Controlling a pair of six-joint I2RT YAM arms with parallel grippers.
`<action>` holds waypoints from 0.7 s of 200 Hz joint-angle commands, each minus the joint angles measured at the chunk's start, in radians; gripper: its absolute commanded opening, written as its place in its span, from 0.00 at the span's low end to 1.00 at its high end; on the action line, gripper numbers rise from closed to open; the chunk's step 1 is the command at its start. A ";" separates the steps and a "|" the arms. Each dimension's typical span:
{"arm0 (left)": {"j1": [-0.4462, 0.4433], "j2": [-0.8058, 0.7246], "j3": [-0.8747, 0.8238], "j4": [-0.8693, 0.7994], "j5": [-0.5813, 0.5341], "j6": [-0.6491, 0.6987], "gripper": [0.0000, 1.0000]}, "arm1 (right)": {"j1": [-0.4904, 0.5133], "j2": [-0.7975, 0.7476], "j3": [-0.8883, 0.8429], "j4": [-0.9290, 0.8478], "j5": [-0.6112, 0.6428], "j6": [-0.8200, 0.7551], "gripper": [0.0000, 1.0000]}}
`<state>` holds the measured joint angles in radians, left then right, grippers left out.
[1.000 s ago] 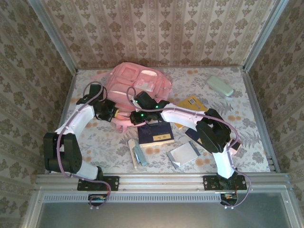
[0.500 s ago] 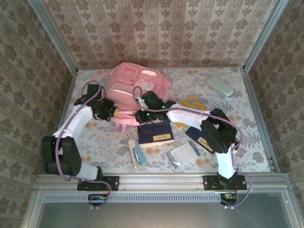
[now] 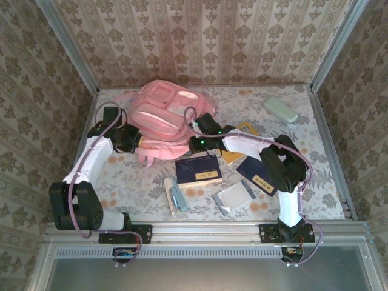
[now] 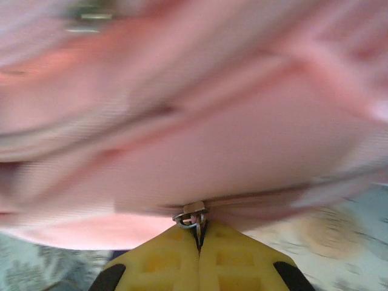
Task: Pack the student bag
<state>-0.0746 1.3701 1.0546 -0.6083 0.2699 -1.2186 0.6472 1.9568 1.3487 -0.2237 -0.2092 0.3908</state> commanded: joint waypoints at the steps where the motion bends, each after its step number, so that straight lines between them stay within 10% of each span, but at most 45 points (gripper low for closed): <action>1: 0.008 -0.039 0.046 0.005 -0.060 0.019 0.00 | -0.004 -0.016 -0.004 -0.066 0.040 -0.028 0.00; 140: 0.019 -0.057 0.036 0.003 -0.058 0.028 0.00 | -0.148 0.086 0.156 -0.202 0.087 -0.029 0.03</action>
<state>-0.0769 1.3582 1.0550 -0.6174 0.2504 -1.2076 0.5358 1.9934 1.4517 -0.3454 -0.1894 0.3653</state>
